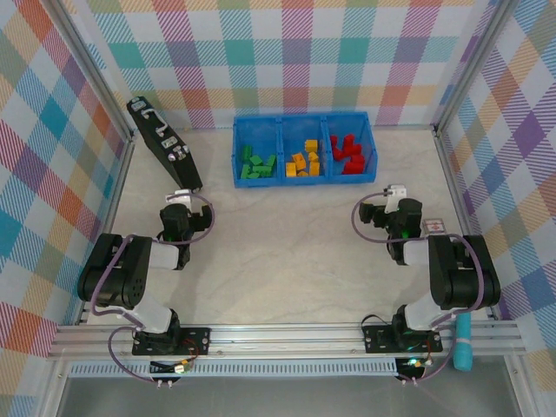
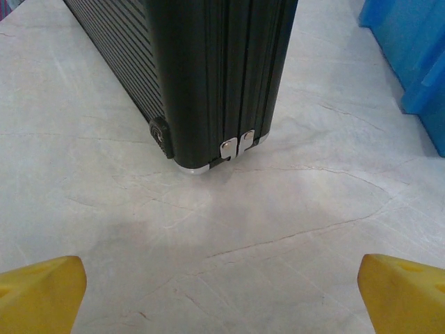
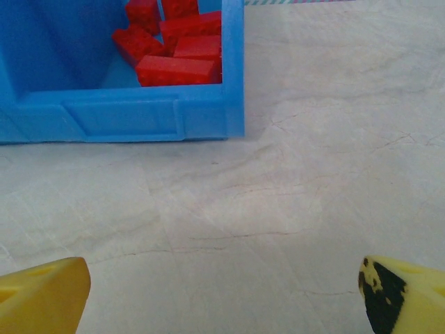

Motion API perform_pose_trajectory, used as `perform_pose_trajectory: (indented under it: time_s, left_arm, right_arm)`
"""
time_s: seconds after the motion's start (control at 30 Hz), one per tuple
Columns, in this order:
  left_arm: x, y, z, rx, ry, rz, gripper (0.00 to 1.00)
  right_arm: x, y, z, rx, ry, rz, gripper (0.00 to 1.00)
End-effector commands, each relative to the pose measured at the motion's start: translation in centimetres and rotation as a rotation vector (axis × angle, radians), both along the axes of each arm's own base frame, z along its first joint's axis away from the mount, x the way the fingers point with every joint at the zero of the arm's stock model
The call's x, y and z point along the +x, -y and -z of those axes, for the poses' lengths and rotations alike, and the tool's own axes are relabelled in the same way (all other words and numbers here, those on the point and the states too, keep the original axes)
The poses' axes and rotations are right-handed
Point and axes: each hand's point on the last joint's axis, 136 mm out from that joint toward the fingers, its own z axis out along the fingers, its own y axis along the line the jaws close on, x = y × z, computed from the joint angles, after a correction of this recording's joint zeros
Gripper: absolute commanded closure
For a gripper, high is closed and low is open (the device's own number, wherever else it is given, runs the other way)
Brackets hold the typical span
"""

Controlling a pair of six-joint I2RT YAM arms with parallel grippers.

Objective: Sort the legos into containers by color
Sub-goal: Reset both arms

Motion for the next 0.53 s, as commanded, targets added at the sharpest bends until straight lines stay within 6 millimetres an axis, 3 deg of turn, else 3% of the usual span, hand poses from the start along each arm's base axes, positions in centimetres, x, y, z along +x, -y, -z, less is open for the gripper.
perform_pose_trajectory:
  time_s: [0.0, 0.5]
  left_arm:
    - [0.94, 0.07, -1.28, -0.009, 0.049, 0.014, 0.0]
    - [0.69, -0.06, -1.46, -0.017, 0.061, 0.011, 0.0]
  right_arm:
    - [0.69, -0.47, -1.41, 0.031, 0.043, -0.019, 0.01]
    - [0.71, -0.47, -1.42, 0.03, 0.044, -0.019, 0.01]
